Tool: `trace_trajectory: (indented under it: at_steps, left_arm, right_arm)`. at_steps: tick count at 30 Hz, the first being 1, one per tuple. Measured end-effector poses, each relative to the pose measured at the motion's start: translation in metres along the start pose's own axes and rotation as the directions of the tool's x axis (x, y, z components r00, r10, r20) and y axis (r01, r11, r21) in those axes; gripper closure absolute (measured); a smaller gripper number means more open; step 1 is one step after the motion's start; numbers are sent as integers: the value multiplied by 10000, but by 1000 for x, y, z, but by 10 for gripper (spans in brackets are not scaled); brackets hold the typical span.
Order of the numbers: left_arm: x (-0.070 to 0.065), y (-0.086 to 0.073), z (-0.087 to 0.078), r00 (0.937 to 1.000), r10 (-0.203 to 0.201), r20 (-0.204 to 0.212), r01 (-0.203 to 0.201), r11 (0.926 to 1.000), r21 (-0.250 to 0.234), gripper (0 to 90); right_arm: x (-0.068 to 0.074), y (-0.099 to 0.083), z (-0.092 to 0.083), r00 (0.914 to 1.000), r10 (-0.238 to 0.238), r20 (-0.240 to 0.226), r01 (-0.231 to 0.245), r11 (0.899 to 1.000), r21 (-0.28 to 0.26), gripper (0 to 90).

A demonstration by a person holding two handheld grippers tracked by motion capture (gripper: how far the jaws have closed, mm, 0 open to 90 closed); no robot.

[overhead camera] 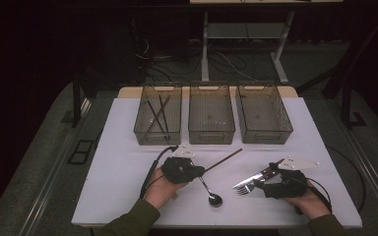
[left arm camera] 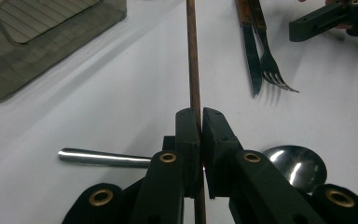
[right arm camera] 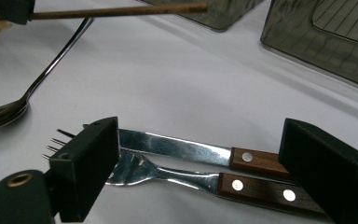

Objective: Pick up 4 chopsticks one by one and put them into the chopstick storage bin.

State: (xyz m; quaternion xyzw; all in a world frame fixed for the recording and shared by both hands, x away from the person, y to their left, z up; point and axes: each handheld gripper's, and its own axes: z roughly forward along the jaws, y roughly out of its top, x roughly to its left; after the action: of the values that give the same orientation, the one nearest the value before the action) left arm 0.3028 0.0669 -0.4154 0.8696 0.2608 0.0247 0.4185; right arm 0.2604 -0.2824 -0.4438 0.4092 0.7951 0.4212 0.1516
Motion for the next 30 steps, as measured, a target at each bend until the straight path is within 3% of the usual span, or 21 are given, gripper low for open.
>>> trace_trajectory:
  at_steps: [20, 30]
  left_arm:
    - [22, -3, -34, 10000, 34, -90, -37, 9994, -334, 854]
    - [34, -4, -49, 9988, -270, -408, 243, 9975, -666, 854]
  right_arm:
    - [0, 0, 0, 10000, -7, -31, 7, 10000, 33, 123]
    - [0, 0, 0, 10000, -26, -36, 26, 10000, 35, 123]
